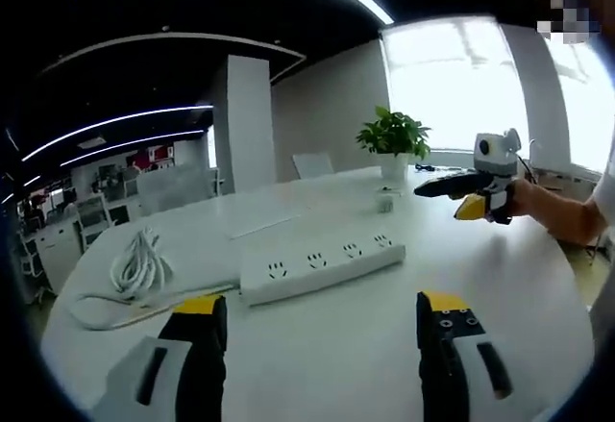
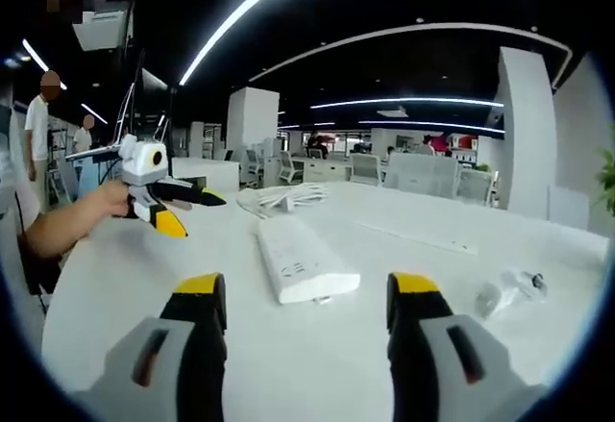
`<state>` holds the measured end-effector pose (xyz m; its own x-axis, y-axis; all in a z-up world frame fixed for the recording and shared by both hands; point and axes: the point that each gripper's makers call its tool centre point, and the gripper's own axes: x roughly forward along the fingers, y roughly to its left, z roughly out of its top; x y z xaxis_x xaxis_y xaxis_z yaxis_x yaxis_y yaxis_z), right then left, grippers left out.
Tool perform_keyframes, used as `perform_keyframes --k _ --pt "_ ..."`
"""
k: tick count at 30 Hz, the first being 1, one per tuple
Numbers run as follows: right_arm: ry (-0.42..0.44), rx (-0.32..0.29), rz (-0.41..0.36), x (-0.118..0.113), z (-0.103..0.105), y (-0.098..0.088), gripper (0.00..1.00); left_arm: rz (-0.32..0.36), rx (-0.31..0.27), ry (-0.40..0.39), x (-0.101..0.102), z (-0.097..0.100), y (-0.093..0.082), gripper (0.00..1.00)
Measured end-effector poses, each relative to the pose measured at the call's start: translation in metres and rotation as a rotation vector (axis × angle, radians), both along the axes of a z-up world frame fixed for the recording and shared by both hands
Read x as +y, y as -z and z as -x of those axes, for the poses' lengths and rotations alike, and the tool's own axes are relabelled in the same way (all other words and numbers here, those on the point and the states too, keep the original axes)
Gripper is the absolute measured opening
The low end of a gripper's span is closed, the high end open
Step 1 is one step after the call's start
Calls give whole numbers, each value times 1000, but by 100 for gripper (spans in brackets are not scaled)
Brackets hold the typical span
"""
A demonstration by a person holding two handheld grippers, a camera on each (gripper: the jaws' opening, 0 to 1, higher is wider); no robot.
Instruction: Straighten the power strip on the desk, plug the charger into it
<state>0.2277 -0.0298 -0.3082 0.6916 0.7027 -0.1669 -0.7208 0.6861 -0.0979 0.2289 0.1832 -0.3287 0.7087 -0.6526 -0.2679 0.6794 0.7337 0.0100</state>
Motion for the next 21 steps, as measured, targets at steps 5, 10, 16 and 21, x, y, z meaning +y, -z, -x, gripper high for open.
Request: perform_keyframes --k 5,10,16,21 --pt "5 -11 15 2 -9 -2 68 37 -24 3 5 -3 -19 83" --pt "4 4 2 6 -27 -1 71 38 -11 6 8 -3 -10 83" --pt "9 8 50 5 -43 10 73 44 -7 15 5 0 -6 83" --pt "-22 -11 14 10 -48 7 74 120 -6 6 4 -1 -10 83"
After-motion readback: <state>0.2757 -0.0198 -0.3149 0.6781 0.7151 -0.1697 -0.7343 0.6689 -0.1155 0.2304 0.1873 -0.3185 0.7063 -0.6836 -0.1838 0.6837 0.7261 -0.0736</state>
